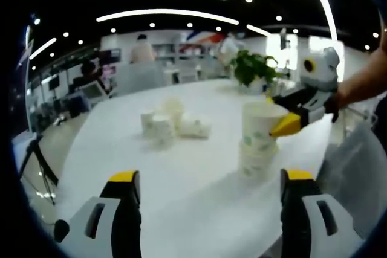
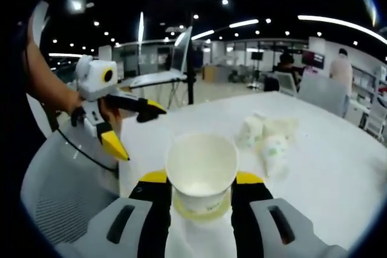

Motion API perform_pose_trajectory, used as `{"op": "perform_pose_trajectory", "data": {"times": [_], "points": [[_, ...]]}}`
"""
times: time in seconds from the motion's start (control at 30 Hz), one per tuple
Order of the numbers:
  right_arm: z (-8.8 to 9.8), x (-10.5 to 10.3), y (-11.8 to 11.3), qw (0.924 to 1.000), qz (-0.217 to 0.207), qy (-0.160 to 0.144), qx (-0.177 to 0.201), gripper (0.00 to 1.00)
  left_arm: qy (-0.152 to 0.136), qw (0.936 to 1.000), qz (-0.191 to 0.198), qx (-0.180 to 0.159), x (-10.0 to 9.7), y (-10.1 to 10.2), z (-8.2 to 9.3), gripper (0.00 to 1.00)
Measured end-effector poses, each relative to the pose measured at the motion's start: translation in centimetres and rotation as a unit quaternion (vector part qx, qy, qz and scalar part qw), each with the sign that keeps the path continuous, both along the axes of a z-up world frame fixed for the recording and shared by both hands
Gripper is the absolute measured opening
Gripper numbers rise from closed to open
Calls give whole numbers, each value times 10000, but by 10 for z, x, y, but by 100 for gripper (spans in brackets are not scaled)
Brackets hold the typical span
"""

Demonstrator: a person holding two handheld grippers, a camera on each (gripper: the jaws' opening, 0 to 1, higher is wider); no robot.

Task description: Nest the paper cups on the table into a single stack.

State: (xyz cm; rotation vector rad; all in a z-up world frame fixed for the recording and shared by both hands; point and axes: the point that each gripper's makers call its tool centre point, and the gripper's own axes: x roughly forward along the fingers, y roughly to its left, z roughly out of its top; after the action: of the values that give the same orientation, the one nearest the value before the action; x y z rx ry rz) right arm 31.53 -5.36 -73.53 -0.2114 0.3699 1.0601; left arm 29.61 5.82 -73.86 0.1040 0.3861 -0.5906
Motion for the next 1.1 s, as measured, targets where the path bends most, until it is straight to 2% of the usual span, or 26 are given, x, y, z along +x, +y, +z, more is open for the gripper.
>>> {"op": "perform_pose_trajectory", "data": {"times": [1.1], "points": [[-36, -7, -4, 9989, 38, 215, -419, 36, 20, 10000, -32, 28, 0, -2, -1, 94]]}}
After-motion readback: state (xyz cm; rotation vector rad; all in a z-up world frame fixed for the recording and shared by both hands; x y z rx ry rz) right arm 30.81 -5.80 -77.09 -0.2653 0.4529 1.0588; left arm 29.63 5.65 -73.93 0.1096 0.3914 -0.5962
